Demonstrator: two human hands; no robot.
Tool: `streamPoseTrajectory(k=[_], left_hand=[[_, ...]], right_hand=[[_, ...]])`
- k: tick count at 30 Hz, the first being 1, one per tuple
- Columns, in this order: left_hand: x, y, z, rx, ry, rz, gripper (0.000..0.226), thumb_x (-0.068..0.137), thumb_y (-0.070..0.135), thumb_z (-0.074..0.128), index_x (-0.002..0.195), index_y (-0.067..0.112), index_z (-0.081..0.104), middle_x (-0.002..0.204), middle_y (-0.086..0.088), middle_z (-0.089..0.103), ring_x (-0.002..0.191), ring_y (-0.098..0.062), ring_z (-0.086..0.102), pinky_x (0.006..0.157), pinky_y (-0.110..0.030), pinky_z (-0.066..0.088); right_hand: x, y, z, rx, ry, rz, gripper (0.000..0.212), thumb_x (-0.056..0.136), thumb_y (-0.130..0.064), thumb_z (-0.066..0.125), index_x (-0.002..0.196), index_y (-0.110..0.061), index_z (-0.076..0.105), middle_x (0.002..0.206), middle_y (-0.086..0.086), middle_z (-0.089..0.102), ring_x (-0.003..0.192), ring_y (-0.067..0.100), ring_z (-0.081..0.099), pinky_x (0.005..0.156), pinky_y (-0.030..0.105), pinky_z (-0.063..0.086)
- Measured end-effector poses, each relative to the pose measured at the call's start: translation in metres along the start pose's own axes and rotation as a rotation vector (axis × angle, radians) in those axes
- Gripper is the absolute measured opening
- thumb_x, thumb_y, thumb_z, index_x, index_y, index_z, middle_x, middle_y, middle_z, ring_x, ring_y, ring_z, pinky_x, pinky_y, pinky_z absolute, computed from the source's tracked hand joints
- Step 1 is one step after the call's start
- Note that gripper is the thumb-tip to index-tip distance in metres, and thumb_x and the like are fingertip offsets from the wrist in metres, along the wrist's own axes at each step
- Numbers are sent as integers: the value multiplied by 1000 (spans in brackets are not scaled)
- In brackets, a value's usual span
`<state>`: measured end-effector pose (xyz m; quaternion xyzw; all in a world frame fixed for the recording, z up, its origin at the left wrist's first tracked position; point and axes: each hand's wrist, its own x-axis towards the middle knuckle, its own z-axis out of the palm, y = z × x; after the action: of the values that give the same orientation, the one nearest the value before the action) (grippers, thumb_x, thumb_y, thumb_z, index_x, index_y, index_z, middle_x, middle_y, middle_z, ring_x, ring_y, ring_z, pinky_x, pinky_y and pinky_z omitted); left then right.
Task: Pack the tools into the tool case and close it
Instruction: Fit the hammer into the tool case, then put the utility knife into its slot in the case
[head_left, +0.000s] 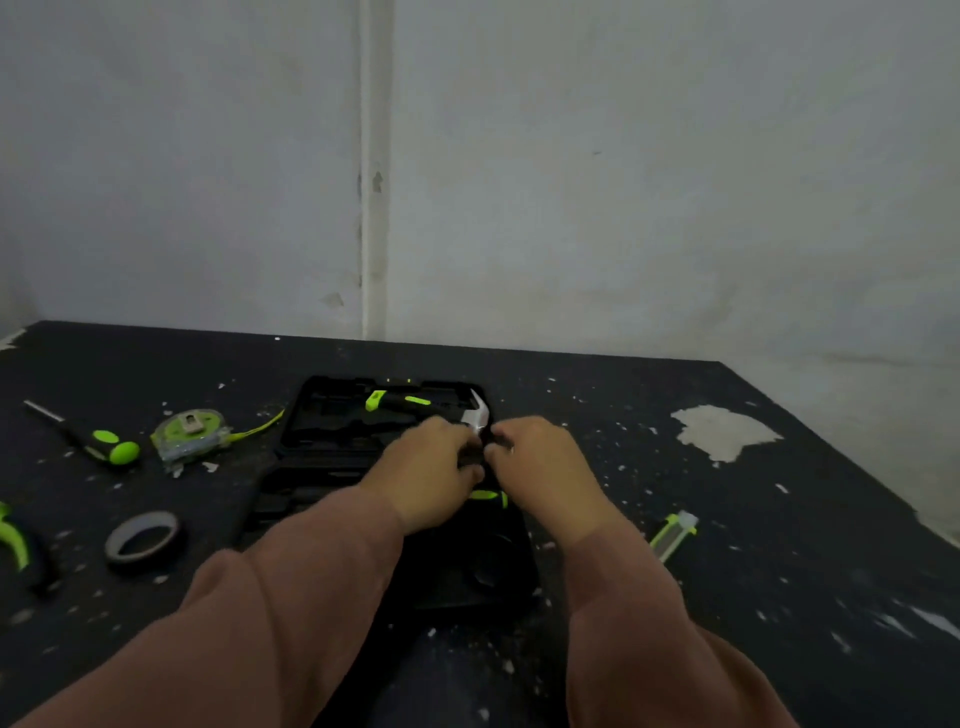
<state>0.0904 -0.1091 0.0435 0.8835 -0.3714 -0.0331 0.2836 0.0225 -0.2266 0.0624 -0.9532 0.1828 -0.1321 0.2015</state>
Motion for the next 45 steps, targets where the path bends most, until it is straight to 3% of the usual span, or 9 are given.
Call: streamPoseTrajectory(k=[9, 15, 19, 23, 29, 34, 37, 41, 45], left_hand=[[-70, 31, 38, 82, 6, 167, 41, 87, 39, 53, 126, 27, 52, 131, 7, 48, 126, -13, 42, 108, -26, 29], [-82, 31, 41, 71, 22, 114, 39, 92, 41, 46, 129, 29, 51, 137, 9, 45, 130, -9, 36, 108, -26, 25], [-86, 33, 38, 45, 20, 114, 37, 92, 38, 47, 127, 29, 51, 134, 10, 46, 127, -9, 38, 106, -24, 28], [-91, 32, 37, -5, 14, 115, 34, 90, 35, 50, 124, 29, 54, 128, 13, 49, 123, -7, 42, 105, -24, 32], [-92, 34, 32, -199, -27, 69, 30, 90, 32, 54, 119, 28, 59, 121, 14, 53, 110, -3, 50, 93, -18, 38], [-90, 42, 28, -422, -33, -12, 34, 89, 33, 56, 123, 26, 58, 118, 10, 61, 107, -4, 56, 96, -19, 42], [-92, 56, 24, -673, -33, -41, 40, 83, 42, 60, 120, 28, 59, 110, 7, 69, 105, -8, 63, 100, -28, 46], [-96, 54, 11, -851, 37, -41, 19, 78, 37, 67, 97, 39, 67, 102, 3, 73, 100, -12, 67, 96, -29, 49], [-100, 34, -6, -859, 40, -36, 25, 79, 21, 71, 102, 30, 67, 104, 2, 74, 98, -11, 68, 91, -25, 52]], right_hand=[[-100, 74, -10, 85, 216, 325, 28, 88, -29, 53, 112, -18, 60, 118, 4, 51, 110, 20, 48, 93, 32, 42], [-103, 89, -2, 34, 137, 509, 69, 82, -60, 49, 138, -24, 30, 134, 15, 34, 120, 32, 42, 97, 42, 40], [-94, 85, 0, -3, 78, 529, 57, 83, -51, 53, 129, -19, 45, 134, 14, 29, 116, 35, 43, 97, 43, 41], [-94, 78, 1, 27, 57, 484, 38, 84, -27, 53, 120, -15, 46, 125, 10, 29, 105, 33, 45, 89, 39, 42], [-97, 74, -1, 514, 206, 427, 30, 82, -3, 51, 107, -19, 50, 113, 3, 30, 74, 15, 49, 59, 24, 38], [-108, 44, -2, 975, 272, 315, 32, 79, -6, 58, 93, -34, 55, 112, 9, 51, 80, 20, 55, 63, 30, 47], [-120, 19, 4, 978, 277, 153, 24, 84, -17, 55, 96, -38, 56, 114, 4, 52, 97, 16, 57, 82, 36, 51], [-131, -5, 11, 975, 246, 26, 24, 96, -23, 42, 110, -34, 58, 119, -9, 50, 107, -2, 52, 91, 20, 43], [-134, -19, 13, 980, 158, -71, 41, 81, -66, 39, 111, -47, 59, 128, -13, 50, 116, -5, 49, 99, 23, 42]])
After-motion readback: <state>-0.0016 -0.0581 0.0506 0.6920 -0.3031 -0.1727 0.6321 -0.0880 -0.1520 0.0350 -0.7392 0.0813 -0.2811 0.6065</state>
